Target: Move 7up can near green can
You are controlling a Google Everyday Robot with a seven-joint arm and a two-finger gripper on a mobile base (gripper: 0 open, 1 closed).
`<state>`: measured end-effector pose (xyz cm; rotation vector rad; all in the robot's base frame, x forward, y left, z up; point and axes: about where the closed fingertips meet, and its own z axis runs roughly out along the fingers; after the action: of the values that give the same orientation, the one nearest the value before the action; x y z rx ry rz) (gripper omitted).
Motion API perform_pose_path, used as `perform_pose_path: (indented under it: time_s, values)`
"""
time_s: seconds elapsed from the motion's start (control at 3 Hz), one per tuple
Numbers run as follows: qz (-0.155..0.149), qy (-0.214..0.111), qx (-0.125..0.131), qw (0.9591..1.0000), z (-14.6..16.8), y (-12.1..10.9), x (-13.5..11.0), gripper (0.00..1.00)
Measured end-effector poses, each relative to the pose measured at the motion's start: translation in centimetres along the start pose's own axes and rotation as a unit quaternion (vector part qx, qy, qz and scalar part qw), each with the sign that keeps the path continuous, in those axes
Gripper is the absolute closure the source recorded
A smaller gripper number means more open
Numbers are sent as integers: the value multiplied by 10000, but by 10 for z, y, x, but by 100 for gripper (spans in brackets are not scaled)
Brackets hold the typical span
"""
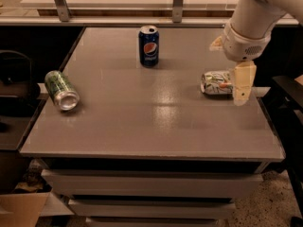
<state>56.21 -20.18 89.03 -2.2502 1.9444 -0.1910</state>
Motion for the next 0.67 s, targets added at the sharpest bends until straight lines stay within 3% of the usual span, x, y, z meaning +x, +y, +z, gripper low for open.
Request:
perform_pose_path:
  time_s: [0.33, 0.67]
  values:
    - [-181, 140, -161, 9996, 25, -14, 13, 16]
    - [-186, 203, -279, 9992, 41, -20, 26, 40]
